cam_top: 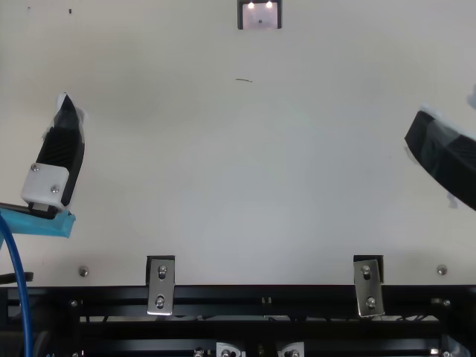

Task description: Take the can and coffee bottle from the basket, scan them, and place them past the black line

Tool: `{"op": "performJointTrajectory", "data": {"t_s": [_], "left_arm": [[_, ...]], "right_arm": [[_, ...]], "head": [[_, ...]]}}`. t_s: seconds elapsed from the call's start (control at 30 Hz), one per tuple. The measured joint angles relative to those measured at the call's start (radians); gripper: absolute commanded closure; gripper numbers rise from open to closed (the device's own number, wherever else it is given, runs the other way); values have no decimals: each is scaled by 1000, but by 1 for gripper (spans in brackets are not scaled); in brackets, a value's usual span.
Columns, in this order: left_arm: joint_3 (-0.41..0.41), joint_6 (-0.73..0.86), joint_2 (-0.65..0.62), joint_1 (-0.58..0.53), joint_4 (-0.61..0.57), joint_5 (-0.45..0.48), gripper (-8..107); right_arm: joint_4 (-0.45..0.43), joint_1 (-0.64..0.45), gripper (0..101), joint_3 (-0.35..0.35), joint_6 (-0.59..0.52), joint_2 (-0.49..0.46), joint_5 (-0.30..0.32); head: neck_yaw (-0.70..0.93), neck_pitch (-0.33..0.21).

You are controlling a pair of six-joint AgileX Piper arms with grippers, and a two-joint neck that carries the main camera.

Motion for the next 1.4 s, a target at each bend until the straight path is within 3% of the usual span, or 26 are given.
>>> {"op": "performJointTrajectory", "data": {"t_s": [0.4,0.77,0.97,1.4], "left_arm": [[0,0,0,0,0,0,9],[0,0,0,0,0,0,9],[0,0,0,0,0,0,9],[-5,-14,0,-8,16,-4,9]], "right_arm": [[0,0,0,0,0,0,0],[0,0,0,0,0,0,0],[0,0,0,0,0,0,0],[0,0,0,0,0,0,0]], "head": [[476,-154],[809,-179],[896,-174],[891,-179]]}}
